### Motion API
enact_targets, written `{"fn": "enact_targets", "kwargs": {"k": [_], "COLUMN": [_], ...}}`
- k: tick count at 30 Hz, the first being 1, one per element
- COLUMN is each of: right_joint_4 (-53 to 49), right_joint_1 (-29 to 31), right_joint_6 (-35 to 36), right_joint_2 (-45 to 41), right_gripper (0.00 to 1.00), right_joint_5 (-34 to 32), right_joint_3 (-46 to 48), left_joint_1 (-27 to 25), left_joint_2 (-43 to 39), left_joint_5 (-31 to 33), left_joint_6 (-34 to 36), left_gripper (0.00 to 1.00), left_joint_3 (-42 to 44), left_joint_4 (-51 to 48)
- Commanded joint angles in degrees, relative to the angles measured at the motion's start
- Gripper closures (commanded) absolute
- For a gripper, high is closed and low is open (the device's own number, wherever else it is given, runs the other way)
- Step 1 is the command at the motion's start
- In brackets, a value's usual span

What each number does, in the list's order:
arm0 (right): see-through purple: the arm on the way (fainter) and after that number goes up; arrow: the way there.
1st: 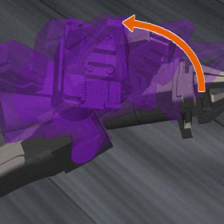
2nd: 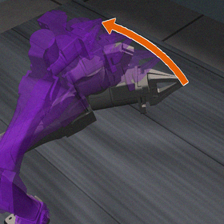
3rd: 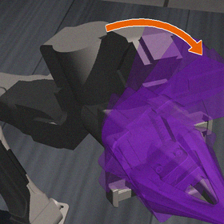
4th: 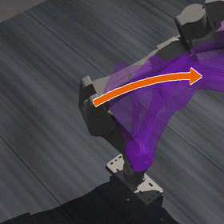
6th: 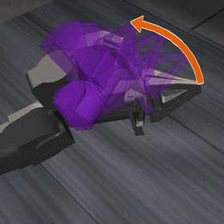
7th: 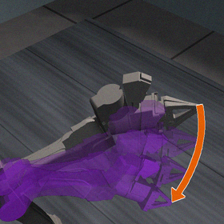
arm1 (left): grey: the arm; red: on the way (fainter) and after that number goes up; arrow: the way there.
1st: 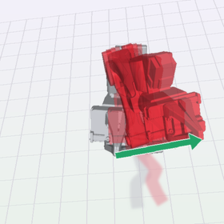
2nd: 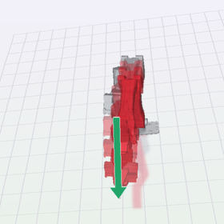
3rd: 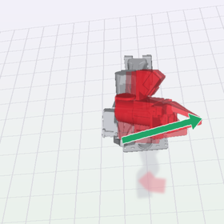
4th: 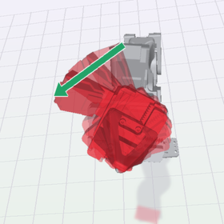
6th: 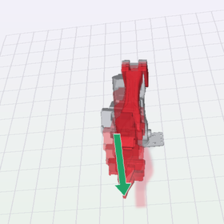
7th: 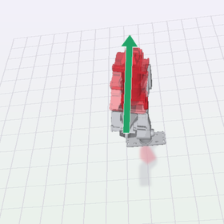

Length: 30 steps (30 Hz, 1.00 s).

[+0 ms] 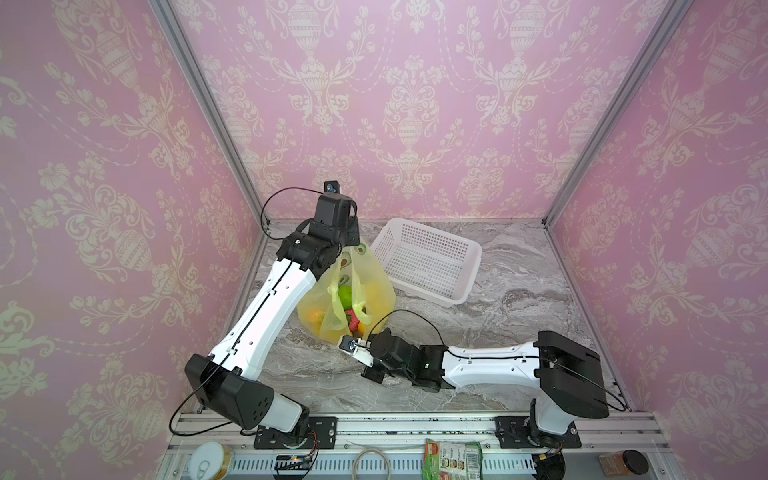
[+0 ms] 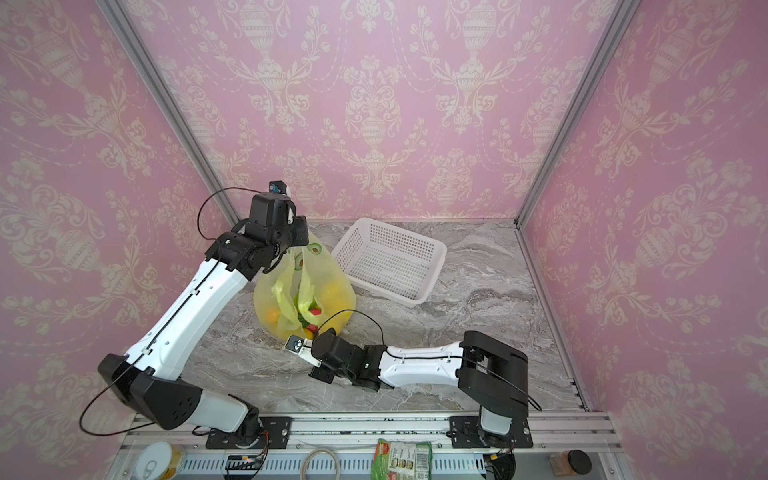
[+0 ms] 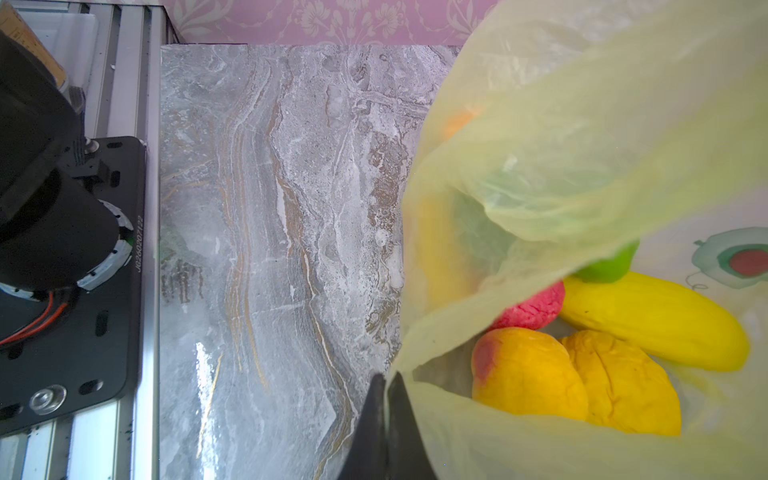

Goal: Untie the knot of the plastic bag and take out the fruit

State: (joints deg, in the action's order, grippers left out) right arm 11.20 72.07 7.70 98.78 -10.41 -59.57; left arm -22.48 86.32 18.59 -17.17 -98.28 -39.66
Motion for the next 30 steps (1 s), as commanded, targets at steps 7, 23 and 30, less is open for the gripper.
{"fn": "enact_targets", "kwargs": {"k": [7,23,30], "right_joint_4": [1.66,4.84,5.97], "right_joint_1": [-1.39,-1.50,-1.14], "right_joint_6": [-0.88,-4.02,-7.04], "right_joint_2": [0.65,-5.59,-17.48], "right_gripper": [1.00,0.07,0.03], "right_joint_5": [-2.56,0.20,-0.20], "right_joint_3": [-2.87,3.62,9.33], "left_joint_1": [0.60,-5.94,-7.75], "left_joint_2": [-0.41,-28.38,-32.63], "left_joint_5": [2.07,-5.67,-6.05], "left_joint_6": [1.37,-6.68,-9.00], "left_gripper": [1.00,1.00,1.00], "left_joint_3": [-12.84,34.83,35.31], "left_joint_4": [-7.74,4.75,-3.45]}}
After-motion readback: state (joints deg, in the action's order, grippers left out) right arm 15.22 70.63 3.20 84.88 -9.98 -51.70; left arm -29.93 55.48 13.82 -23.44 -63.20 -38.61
